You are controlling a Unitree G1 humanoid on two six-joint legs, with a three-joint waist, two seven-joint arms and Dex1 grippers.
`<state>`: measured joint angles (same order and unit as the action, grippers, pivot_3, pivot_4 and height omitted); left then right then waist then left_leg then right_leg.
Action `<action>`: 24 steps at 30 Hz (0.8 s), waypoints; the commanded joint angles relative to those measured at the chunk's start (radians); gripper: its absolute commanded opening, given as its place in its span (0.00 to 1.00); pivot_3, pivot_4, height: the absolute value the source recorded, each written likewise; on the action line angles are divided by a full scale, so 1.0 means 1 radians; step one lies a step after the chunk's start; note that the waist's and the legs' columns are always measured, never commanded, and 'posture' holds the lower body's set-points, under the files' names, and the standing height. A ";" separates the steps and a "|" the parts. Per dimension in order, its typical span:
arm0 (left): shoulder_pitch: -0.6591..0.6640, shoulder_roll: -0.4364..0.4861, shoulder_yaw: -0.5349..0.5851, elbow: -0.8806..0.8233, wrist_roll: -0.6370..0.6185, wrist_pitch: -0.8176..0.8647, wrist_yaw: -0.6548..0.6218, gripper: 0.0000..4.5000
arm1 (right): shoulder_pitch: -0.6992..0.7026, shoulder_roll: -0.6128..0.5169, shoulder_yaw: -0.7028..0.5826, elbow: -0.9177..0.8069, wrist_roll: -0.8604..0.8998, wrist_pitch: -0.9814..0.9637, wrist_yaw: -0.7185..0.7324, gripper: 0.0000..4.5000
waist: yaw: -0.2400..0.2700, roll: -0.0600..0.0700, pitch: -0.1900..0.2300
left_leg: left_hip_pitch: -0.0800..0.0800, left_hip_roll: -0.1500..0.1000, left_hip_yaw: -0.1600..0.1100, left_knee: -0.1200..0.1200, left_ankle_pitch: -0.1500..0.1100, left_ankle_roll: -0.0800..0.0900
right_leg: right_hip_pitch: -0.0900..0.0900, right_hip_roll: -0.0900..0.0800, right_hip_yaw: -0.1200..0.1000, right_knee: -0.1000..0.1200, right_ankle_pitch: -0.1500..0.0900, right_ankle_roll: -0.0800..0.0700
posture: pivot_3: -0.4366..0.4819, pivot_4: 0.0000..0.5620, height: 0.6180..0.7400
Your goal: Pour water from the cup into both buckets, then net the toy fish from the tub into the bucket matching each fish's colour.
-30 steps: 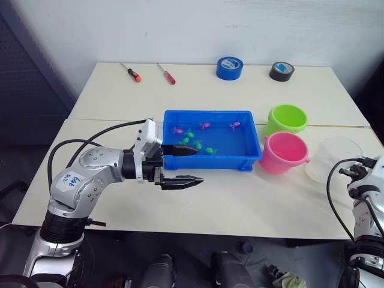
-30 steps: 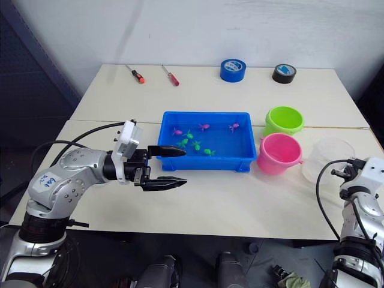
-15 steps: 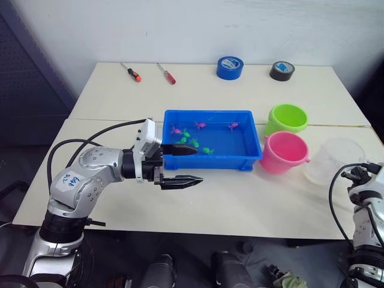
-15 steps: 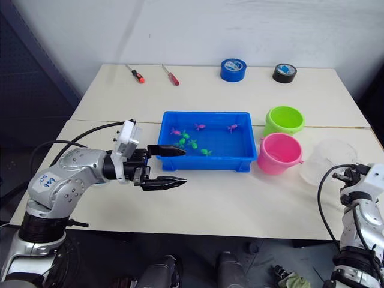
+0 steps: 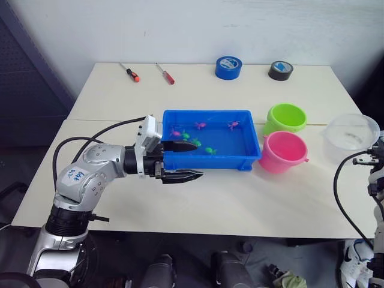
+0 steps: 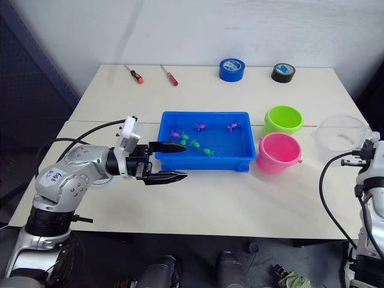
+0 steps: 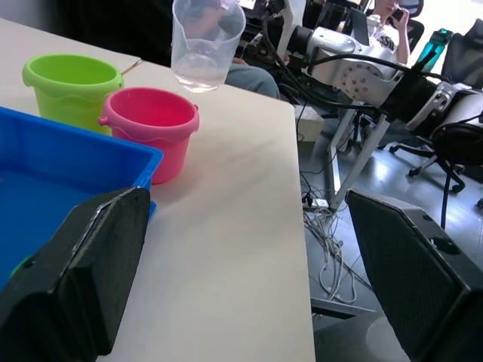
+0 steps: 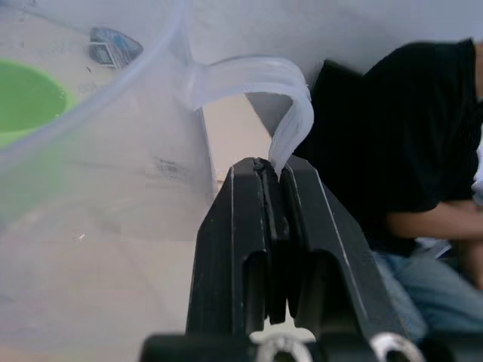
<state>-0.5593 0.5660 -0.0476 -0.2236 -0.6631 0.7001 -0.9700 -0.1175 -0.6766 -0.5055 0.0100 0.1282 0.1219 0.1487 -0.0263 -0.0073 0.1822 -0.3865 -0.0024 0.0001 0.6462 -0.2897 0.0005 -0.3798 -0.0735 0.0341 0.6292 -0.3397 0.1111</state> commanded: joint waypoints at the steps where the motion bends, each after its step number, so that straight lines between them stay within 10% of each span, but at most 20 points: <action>1: -0.022 -0.004 0.022 -0.008 -0.008 -0.014 -0.001 1.00 | -0.035 -0.051 0.043 -0.053 -0.086 0.035 -0.014 0.00 | -0.001 0.000 0.000 | 0.000 0.000 0.000 0.000 0.000 0.000 | 0.000 0.000 0.000 0.000 0.000 0.000 | 0.48 0.27 1.00; 24: -0.005 -0.009 0.033 -0.027 0.001 -0.023 0.036 1.00 | -0.168 -0.228 0.288 0.143 -0.464 -0.148 -0.034 0.00 | 0.000 0.000 0.000 | -0.001 0.000 0.002 0.001 0.003 -0.004 | -0.003 0.000 0.001 0.002 0.000 0.000 | 0.48 0.27 1.00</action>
<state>-0.5639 0.5528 -0.0392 -0.2204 -0.6614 0.6971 -0.9372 -0.2656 -0.8654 -0.2150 0.1664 -0.3001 0.0141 0.1313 -0.0263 -0.0074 0.1822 -0.3873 -0.0029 0.0025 0.6468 -0.2866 -0.0038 -0.3829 -0.0733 0.0357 0.6321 -0.3395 0.1114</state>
